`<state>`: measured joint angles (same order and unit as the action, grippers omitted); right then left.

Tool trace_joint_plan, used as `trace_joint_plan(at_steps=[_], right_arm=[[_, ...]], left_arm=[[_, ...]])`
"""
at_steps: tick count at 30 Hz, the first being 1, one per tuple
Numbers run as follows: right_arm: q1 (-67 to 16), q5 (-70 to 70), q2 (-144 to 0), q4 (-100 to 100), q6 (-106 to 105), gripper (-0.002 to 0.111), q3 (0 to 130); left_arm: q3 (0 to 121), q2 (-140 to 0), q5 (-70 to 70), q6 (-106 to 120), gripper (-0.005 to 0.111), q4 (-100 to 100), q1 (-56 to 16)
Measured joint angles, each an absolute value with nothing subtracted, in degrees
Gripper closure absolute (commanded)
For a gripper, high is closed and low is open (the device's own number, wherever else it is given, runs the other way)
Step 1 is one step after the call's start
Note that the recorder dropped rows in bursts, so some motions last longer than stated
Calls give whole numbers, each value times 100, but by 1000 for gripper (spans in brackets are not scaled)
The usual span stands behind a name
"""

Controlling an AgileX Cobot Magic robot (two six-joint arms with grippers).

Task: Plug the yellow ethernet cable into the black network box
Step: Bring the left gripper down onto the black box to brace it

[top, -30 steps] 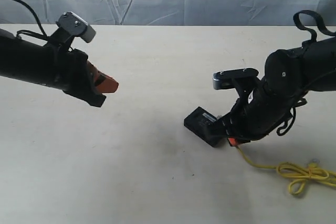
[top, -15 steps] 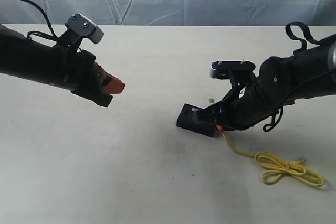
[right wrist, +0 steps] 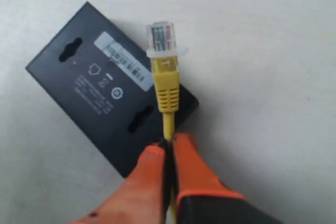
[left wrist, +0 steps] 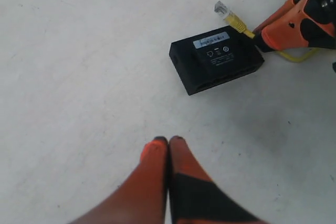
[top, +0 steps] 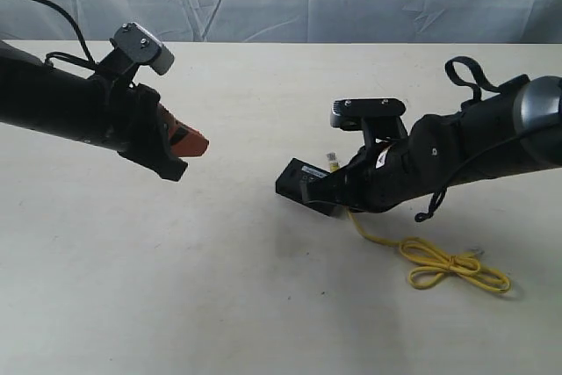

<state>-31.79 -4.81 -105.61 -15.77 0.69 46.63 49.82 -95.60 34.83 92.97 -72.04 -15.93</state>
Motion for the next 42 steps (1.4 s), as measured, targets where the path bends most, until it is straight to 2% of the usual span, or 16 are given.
trace_joint_plan(at_steps=[7, 11, 18, 23, 26, 35, 42], right_arm=[[-3193, -191, -10561, -1156, 77, 109, 4663], [-3161, -524, -10317, -1007, 77, 109, 4779], [-2863, -1695, -9504, -764, 55, 109, 5110], [-2832, -2587, -9474, -591, 43, 109, 5110], [-2856, -2666, -9596, -591, 43, 109, 5110], [-2857, -2701, -9795, -602, 43, 109, 5110], [-2857, -2773, -9829, -613, 43, 109, 5110]], left_arm=[[4982, -9560, 3368, 9308, 107, -7214, -1593], [5189, -9647, 3341, 9344, 107, -7224, -1593], [6552, -10506, 3774, 9359, 107, -7220, -1593], [7701, -11619, 4299, 9359, 107, -7212, -1662], [8271, -12210, 4538, 9359, 107, -7212, -1789], [9184, -13368, 5045, 9359, 107, -7150, -2221], [9269, -13612, 5007, 9342, 107, -6940, -2350]])
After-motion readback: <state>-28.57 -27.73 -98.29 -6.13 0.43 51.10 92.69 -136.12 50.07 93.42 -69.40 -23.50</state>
